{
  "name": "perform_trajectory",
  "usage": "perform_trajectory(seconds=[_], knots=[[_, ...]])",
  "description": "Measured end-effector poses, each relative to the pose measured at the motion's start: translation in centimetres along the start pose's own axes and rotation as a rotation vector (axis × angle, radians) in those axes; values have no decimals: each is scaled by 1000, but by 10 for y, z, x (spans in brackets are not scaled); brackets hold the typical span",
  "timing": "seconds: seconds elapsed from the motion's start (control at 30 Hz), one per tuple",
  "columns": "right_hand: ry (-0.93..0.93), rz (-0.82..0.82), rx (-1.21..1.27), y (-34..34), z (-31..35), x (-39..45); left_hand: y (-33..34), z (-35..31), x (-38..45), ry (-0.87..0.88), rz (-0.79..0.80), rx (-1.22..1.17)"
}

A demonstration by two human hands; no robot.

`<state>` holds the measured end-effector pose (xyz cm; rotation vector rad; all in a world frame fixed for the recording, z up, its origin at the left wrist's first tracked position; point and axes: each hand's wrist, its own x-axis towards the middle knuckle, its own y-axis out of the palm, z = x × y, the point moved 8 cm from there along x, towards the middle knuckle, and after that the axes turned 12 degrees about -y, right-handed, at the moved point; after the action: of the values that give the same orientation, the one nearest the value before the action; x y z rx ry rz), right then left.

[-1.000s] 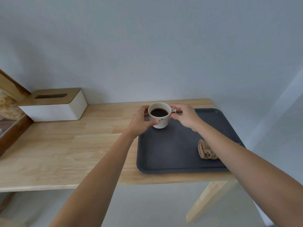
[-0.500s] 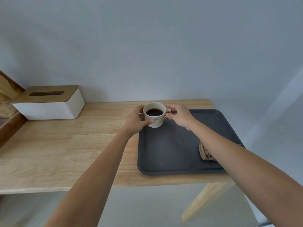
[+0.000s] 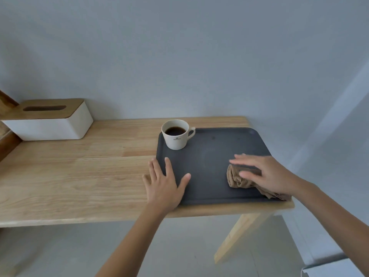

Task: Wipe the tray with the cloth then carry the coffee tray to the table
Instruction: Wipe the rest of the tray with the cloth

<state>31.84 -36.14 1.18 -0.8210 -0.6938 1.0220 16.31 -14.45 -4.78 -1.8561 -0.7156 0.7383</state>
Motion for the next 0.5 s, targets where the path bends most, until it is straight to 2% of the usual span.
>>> perform_trajectory(seconds=[0.1, 0.2, 0.37, 0.5], knots=[[-12, 97, -85, 21, -16, -29, 0, -1, -5, -3, -86, 70], [-108, 98, -190, 32, -16, -26, 2, -3, -5, 17, -82, 134], [-177, 117, -223, 49, -2, 14, 1, -7, -5, 37, -68, 182], [-157, 91, -263, 61, 5, 58, 2, -6, -5, 21, -52, 196]])
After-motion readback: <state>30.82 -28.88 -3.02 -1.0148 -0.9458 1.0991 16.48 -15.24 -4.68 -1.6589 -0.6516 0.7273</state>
